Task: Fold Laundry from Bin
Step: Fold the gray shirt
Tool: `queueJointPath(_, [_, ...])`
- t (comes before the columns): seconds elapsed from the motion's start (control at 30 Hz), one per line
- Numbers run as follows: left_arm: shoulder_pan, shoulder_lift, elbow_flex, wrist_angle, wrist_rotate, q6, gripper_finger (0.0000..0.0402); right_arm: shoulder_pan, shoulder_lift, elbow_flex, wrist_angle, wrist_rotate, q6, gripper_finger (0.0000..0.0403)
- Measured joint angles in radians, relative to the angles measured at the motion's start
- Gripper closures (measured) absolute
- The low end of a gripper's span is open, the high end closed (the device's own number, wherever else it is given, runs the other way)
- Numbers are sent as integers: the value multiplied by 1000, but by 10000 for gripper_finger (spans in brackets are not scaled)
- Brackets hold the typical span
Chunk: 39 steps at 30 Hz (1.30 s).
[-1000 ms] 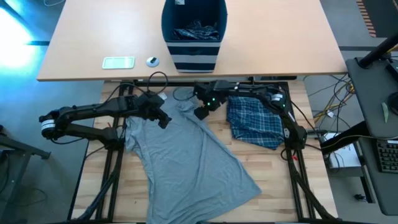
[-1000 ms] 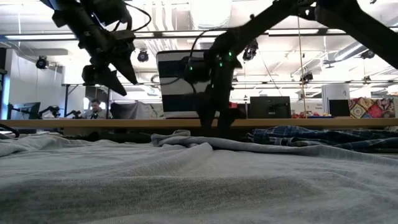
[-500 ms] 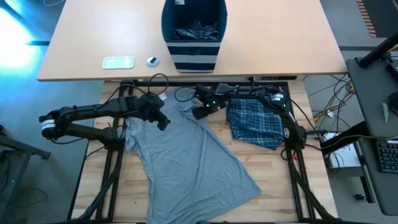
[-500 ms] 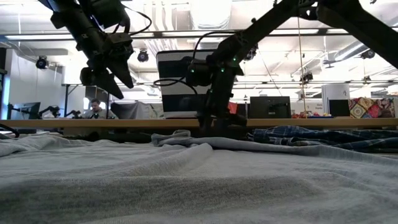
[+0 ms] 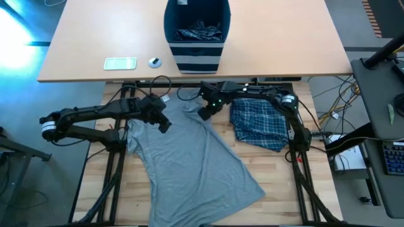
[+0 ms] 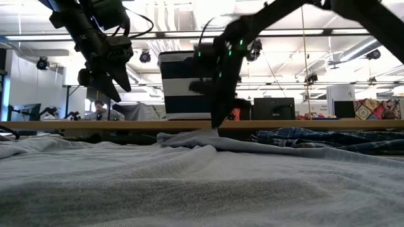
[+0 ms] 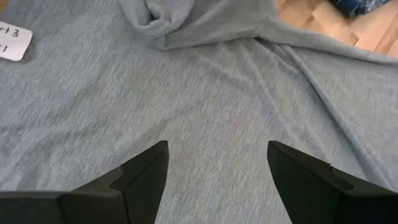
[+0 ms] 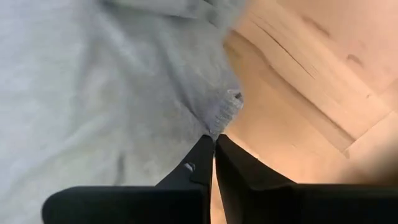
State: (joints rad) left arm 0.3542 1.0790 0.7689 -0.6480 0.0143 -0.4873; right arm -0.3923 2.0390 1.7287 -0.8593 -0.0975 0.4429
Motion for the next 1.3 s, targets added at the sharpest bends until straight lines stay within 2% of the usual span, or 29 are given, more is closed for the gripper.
queueJointPath(0.23, [9,-4,0,1,-34,1,145,112,-81,2,52,-54,-146,394])
queueJointPath(0.53, [29,-15,37,-41,-34,5,145,308,39,3,297,-90,-121,385])
queueJointPath(0.63, [30,-15,56,-55,-46,16,145,338,57,30,234,-106,-64,355])
queueJointPath(0.73, [30,-13,61,-45,-50,20,145,346,38,57,113,-101,-24,307])
queueJointPath(0.87, [30,3,61,1,-43,34,145,375,-46,59,-139,-3,19,244])
queueJointPath(0.97, [30,36,61,82,6,47,145,410,-143,-23,-248,32,77,208])
queueJointPath(1.07, [35,101,72,173,25,66,145,457,-261,-171,-224,65,188,186])
queueJointPath(1.3, [66,413,175,359,8,154,146,545,-520,-477,-82,121,504,181])
